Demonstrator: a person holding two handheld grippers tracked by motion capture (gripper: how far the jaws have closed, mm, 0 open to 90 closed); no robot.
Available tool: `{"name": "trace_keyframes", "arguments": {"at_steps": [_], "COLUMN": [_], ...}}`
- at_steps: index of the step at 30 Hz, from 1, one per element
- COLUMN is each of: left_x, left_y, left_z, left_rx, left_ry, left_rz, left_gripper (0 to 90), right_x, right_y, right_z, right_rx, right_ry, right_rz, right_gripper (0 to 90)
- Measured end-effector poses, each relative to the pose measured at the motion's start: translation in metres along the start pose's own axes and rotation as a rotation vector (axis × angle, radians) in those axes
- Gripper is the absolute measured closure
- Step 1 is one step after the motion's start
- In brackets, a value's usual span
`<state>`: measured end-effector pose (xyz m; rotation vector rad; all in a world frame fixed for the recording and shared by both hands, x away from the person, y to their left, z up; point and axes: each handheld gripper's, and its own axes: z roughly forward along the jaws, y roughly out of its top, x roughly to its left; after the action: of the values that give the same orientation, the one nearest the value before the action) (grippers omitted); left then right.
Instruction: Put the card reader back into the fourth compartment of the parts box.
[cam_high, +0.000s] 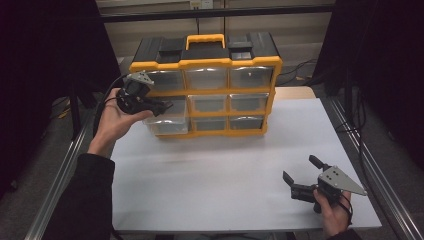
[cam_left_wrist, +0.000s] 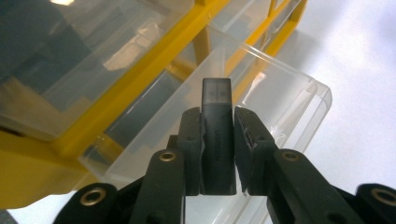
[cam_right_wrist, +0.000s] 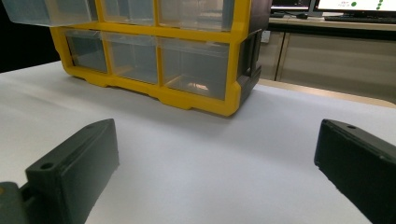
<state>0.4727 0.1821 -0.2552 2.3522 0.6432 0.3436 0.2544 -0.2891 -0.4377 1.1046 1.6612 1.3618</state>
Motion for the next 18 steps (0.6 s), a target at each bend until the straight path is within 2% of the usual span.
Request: {"name": "trace_keyframes", "arguments": {"at_steps": [4,13,18], "left_x": [0.0002,0.0022,0.0015], "left_y": [-0.0009,-0.0035,-0.0022], "left_z": [0.0019,0.0089,0.0100], "left_rx": [0.004,0.004,-0.006], "left_ry": [-0.012,0.005,-0.012], "left_rz": [-0.009,-0.033,-0.038], "left_gripper": [73.8,73.7,73.3], "right_x": [0.0002,0.0001,0.0003], "right_y": [-0.0001,-0.0003,-0.0002], "right_z": [0.0002,0.0005,0.0006], "right_rx": [0.000,0.004,0.003], "right_ry": [0.001,0.004,0.006], "right_rz": [0.002,0.002,0.002], "right_gripper": [0.0,0.0,0.0]}}
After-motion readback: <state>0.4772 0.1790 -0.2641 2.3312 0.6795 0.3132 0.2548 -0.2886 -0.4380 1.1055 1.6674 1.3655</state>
